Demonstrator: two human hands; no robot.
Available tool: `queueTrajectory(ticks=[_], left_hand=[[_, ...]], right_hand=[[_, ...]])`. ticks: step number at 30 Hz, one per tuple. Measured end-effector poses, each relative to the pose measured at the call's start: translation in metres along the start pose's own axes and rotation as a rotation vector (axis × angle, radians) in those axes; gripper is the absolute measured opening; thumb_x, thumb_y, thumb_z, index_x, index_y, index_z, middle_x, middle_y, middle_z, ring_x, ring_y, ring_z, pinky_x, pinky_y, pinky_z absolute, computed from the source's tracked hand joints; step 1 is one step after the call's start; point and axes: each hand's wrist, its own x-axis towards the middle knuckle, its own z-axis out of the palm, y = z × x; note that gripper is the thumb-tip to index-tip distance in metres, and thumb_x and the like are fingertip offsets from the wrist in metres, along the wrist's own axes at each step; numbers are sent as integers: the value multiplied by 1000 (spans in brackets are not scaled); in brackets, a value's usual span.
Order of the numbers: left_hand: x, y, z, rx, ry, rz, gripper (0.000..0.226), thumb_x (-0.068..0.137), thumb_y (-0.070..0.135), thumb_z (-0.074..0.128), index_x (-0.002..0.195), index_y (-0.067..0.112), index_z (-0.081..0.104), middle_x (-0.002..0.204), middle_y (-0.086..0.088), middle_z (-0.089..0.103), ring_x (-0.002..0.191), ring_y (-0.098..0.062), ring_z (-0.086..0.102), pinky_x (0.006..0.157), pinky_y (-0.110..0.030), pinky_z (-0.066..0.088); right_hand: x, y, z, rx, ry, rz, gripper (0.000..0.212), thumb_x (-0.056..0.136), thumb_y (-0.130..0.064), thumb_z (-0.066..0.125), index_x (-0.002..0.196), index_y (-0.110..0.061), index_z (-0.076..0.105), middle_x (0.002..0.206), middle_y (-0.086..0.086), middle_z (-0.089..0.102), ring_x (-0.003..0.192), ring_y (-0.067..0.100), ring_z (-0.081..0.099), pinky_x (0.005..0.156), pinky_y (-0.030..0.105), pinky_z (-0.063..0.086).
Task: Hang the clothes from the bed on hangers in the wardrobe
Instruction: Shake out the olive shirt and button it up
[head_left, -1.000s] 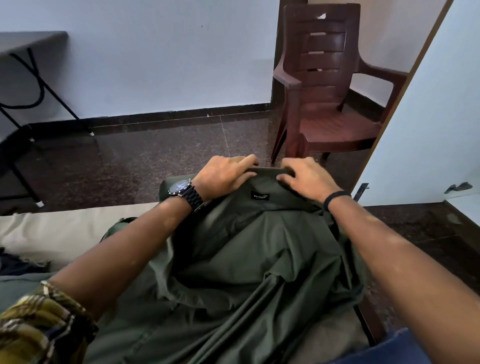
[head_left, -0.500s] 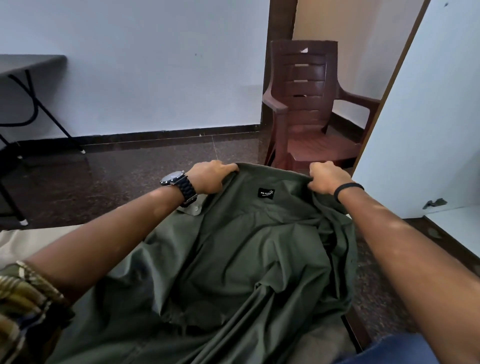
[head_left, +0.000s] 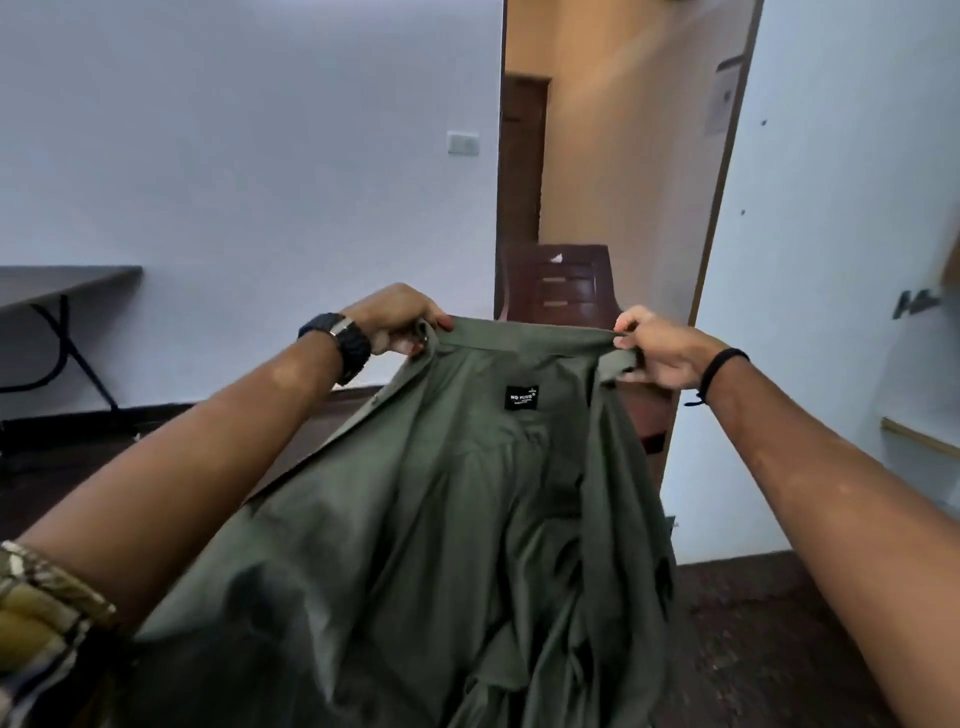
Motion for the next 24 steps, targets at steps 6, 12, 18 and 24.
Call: queueTrajectory(ticks=[6, 12, 18, 24], left_hand=[[-20, 100, -28, -220, 6, 221, 17, 96, 6, 47, 88, 7, 62, 62, -4, 66, 47, -12, 61, 48, -19, 53], [-56, 178, -46, 98, 60, 479, 17, 87, -9, 53, 100, 2, 57, 93, -16, 59, 73, -21, 64, 58, -23, 58], [-88, 232, -67, 916, 632, 719, 35, 85, 35, 69, 96, 4, 57, 103, -16, 61, 89, -29, 56, 67, -31, 41], [-124, 267, -71, 890, 796, 638, 53, 85, 45, 67, 106, -3, 59, 116, -21, 56, 105, -35, 57, 74, -34, 41]], right_hand=[[-25, -93, -7, 266, -228, -202, 36, 97, 13, 24, 82, -4, 52, 103, 19, 51, 88, 31, 64, 73, 37, 60], [-51, -179, -16, -22, -158, -419, 38, 89, 18, 32, 112, 2, 57, 119, 17, 57, 108, 27, 63, 79, 31, 59], [-87, -237, -15, -1070, 343, -763, 14, 93, -13, 59, 101, -4, 68, 84, 4, 60, 77, 20, 66, 61, 22, 51], [-122, -261, -2, -734, 381, -790, 22, 92, -31, 63, 84, -12, 56, 91, 8, 58, 87, 25, 61, 71, 31, 53]])
